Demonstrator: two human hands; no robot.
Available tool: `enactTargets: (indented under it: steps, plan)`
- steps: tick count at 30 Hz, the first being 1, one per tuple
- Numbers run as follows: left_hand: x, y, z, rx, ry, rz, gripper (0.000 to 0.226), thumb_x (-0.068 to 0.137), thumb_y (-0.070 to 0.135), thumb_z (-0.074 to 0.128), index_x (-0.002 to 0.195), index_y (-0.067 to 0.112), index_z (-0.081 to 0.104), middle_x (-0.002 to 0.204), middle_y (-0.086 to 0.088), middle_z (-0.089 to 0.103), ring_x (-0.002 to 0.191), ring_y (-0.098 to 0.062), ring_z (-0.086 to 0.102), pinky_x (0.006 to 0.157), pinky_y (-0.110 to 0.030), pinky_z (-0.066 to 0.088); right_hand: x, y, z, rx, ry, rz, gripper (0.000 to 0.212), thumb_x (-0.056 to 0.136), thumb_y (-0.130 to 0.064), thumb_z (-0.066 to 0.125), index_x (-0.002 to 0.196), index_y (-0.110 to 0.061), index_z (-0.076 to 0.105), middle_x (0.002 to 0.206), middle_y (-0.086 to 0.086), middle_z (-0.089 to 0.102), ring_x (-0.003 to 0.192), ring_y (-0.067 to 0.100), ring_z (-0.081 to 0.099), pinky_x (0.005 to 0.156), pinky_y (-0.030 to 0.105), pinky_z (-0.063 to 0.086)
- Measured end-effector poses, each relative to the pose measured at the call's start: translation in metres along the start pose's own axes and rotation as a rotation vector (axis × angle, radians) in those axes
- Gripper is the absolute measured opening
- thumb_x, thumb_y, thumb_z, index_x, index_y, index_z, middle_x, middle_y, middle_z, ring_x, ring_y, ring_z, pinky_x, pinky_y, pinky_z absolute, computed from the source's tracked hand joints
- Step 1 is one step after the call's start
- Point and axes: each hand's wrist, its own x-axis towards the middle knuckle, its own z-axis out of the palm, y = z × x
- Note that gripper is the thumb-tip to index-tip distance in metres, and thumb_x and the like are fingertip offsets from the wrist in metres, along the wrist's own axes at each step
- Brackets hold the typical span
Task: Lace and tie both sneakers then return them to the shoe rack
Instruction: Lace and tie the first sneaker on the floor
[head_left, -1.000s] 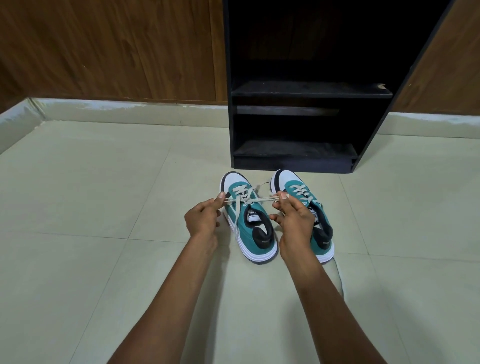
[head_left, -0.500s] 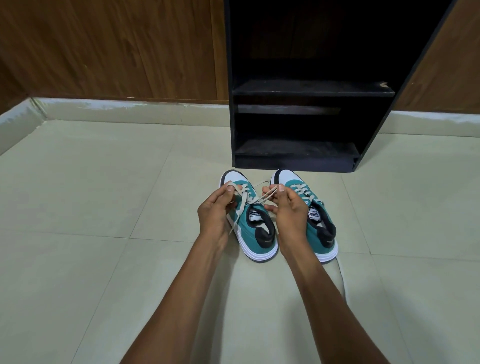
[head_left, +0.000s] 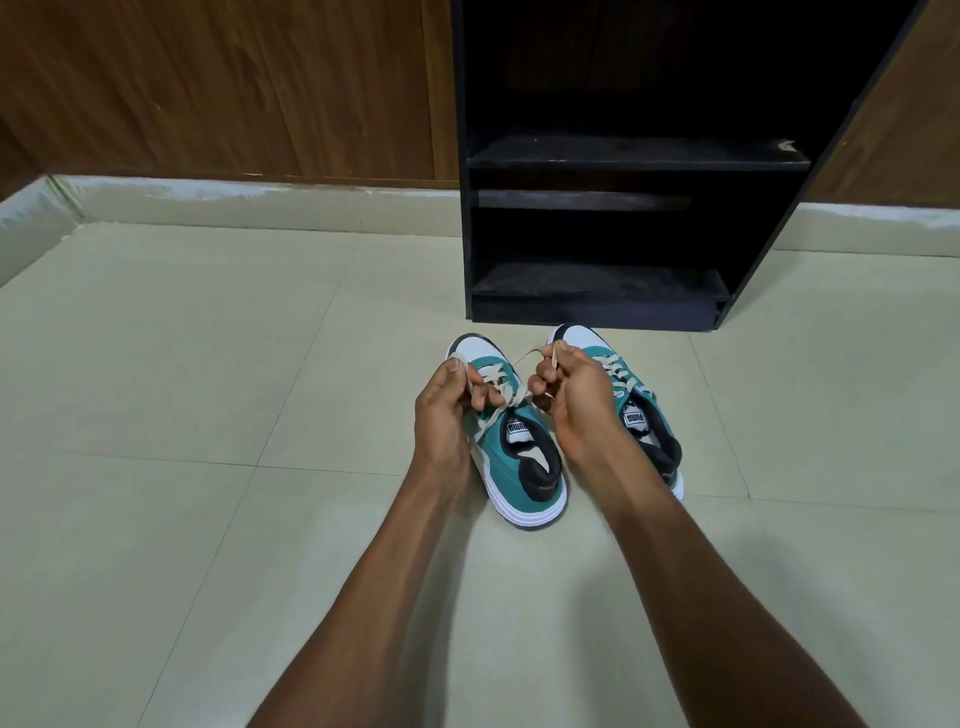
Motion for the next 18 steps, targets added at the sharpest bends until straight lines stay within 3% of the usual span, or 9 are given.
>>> enactTargets:
  steps: [3, 8, 13, 18]
  plan:
    - [-0.005, -0.002, 0.004, 0.026, 0.002, 0.015, 0.035, 0.106, 0.017, 0.039, 0.073, 0.01, 0.048, 0.06, -0.007, 0.041, 0.059, -0.019, 0.052, 0.059, -0.021, 0.048, 0.021, -0.005, 0.003, -0.022, 0.002, 0.095, 0.028, 0.107, -0.015, 0.034, 0.084, -0.014, 0.05, 0.046, -0.009, 0.038, 0.039, 0.007, 0.035, 0.047, 0.024, 0.023]
    - [-0.008, -0.007, 0.002, -0.003, -0.055, 0.057, 0.038, 0.105, 0.018, 0.041, 0.069, 0.017, 0.053, 0.062, -0.003, 0.047, 0.065, -0.018, 0.046, 0.06, -0.029, 0.03, 0.043, -0.005, 0.011, -0.085, 0.034, 0.161, 0.028, 0.103, -0.009, 0.034, 0.08, -0.014, 0.049, 0.038, -0.011, 0.033, 0.03, 0.004, 0.027, 0.036, 0.02, 0.016]
    - [-0.02, -0.009, 0.009, 0.027, 0.023, 0.025, 0.036, 0.106, 0.017, 0.039, 0.071, 0.012, 0.047, 0.057, -0.002, 0.042, 0.06, -0.015, 0.045, 0.054, -0.02, 0.037, 0.06, -0.001, 0.019, -0.226, 0.117, 0.156, 0.029, 0.096, -0.002, 0.035, 0.074, -0.012, 0.051, 0.036, -0.011, 0.033, 0.027, 0.004, 0.023, 0.031, 0.019, 0.012]
    - [-0.025, -0.012, 0.007, -0.073, 0.048, -0.069, 0.035, 0.106, 0.017, 0.039, 0.072, 0.012, 0.045, 0.055, -0.001, 0.041, 0.06, -0.014, 0.047, 0.05, -0.017, 0.036, 0.07, 0.006, 0.019, -0.412, 0.137, 0.081, 0.025, 0.095, -0.004, 0.046, 0.073, -0.01, 0.056, 0.044, -0.008, 0.044, 0.031, 0.006, 0.029, 0.033, 0.019, 0.021]
